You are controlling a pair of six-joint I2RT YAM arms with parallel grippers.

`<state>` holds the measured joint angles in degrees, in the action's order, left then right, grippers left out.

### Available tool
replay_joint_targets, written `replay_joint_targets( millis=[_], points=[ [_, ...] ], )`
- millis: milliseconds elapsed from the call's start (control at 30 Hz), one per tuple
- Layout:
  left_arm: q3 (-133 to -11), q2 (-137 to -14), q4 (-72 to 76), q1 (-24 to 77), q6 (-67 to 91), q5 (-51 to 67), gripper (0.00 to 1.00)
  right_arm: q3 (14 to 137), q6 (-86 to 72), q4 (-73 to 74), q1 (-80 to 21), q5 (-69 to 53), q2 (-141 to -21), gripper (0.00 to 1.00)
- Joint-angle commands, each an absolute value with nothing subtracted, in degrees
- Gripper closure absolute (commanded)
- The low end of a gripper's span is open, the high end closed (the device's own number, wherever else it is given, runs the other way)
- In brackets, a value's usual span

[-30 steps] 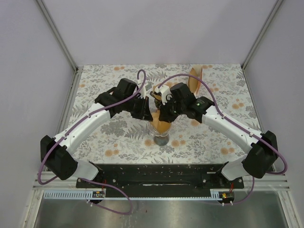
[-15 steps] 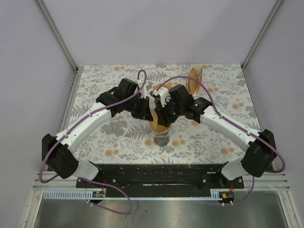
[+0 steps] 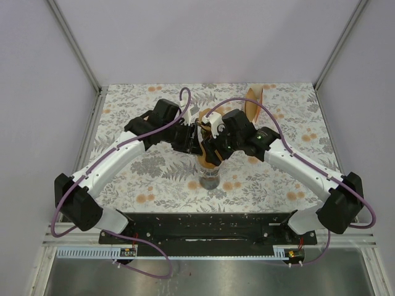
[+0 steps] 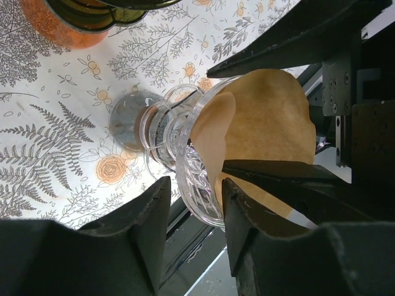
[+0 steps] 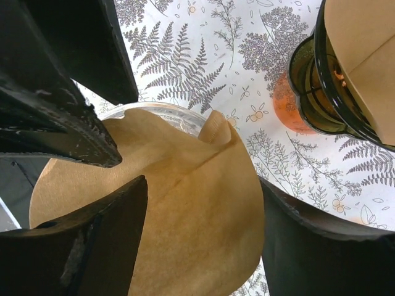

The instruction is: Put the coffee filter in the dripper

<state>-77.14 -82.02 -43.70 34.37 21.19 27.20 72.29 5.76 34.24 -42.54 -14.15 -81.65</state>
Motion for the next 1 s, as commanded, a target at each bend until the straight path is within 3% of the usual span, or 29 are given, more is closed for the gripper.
replay_joint_targets(
  millis=[0,133,433,967],
  points=[
    [-80.24,-81.30,-42.89,34.19,20.65,27.95,0.55,73.65,6.24,34.37,-42.89,-11.69,-79.80,0.23],
    [-80.42,-80.95,-43.24,34.28,20.30,27.86,0.51,74.18,6.15,34.63,-42.80,-10.55,-79.19,0.20],
    [-80.42,-80.68,-43.51,34.19,19.78,27.25,0.50,74.88,4.66,34.63,-42.80,-9.58,-76.82,0.15],
    [-75.85,-80.94,-42.28,34.19,18.63,26.02,0.51,66.80,-2.28,31.55,-42.36,-2.72,-76.20,0.18]
  ],
)
